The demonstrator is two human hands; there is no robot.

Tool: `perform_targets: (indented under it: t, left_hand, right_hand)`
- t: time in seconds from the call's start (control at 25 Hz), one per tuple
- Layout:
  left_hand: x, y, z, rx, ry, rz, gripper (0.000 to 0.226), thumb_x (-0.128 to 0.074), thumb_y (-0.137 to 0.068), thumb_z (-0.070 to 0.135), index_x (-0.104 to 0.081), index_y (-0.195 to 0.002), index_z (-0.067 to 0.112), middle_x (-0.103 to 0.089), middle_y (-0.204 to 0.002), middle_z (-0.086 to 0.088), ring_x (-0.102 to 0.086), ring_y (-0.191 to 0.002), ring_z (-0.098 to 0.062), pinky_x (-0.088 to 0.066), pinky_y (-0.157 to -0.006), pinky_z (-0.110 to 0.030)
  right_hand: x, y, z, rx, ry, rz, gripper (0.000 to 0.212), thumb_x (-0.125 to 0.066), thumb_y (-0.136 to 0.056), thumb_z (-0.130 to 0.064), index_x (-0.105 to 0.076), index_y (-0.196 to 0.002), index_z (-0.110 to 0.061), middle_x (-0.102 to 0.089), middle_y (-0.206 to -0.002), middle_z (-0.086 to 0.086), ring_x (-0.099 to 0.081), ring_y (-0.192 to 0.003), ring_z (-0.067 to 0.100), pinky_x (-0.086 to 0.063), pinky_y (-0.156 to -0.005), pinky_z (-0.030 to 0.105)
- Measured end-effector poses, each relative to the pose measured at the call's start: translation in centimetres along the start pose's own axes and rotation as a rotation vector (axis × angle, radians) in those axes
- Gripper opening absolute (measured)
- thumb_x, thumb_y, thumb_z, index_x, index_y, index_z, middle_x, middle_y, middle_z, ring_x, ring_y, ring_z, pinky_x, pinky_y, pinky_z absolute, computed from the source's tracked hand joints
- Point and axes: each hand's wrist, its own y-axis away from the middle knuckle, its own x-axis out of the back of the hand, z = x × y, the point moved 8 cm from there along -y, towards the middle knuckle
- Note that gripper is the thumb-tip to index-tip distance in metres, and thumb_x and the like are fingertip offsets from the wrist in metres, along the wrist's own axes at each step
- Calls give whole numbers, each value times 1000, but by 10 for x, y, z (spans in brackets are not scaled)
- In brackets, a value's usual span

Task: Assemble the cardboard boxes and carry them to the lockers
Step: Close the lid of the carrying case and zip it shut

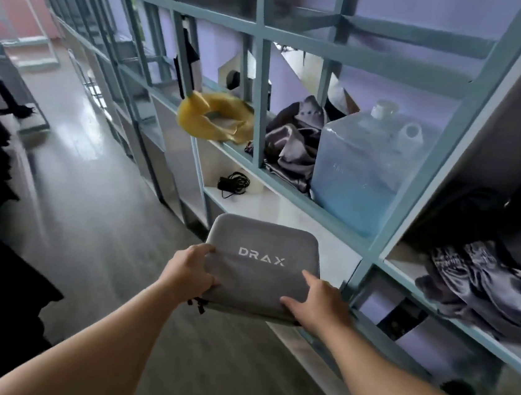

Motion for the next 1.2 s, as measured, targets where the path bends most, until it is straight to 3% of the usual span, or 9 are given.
perform_targets:
  t: [0.24,0.48,0.6,0.8,0.96,1.2]
  left_hand:
    - [-28,-113,21,-159,-6,-136,70,-82,-70,29,-55,-135,33,-66,-111,-7,-62,-103,-25,-53,-85,-30]
    - [-64,-194,59,-339,-48,-250,69,-80,-76,20,-53,-139,26,-65,-119,-10,-62,-107,-27,-53,-88,-30]
    - [-91,-224,77,-386,-27,-294,68,-78,-78,15,-52,-139,26,-64,-120,-10,-63,-103,-26,-55,-83,-30]
    - [-122,-251,96,-442,-17,-325,69,-74,-82,11,-48,-144,27,-62,-124,-10,-61,-103,-26,-55,-81,-29]
    - [-129,-260,115,-534,-18,-316,63,-70,-85,10,-49,-143,21,-61,-127,-11,-59,-109,-30,-55,-88,-36]
    - [-125,-259,116,-524,-4,-350,58,-69,-89,15,-50,-144,16,-61,-131,-8,-58,-112,-26,-48,-86,-27]
  right_hand:
    - [-14,-54,8,-203,-47,70,87,-73,-84,-57,-35,-156,-30,-54,-141,12,-54,-129,30,-48,-103,37]
    - [-25,-85,25,-395,-121,155,85,-72,-87,-54,-33,-158,-27,-52,-143,16,-52,-130,34,-45,-107,40]
    - [-26,-101,39,-458,-144,197,81,-71,-89,-50,-32,-157,-28,-47,-147,16,-49,-134,36,-43,-109,42]
    - [-30,-127,59,-539,-105,249,74,-69,-91,-47,-33,-153,-29,-43,-139,21,-52,-125,41,-45,-102,40]
    - [-31,-139,67,-589,-102,273,71,-63,-95,-46,-29,-155,-28,-31,-148,25,-44,-132,45,-41,-110,46]
    - [-19,-139,56,-543,-11,209,72,-61,-95,-48,-30,-156,-26,-23,-157,24,-29,-145,43,-32,-118,48]
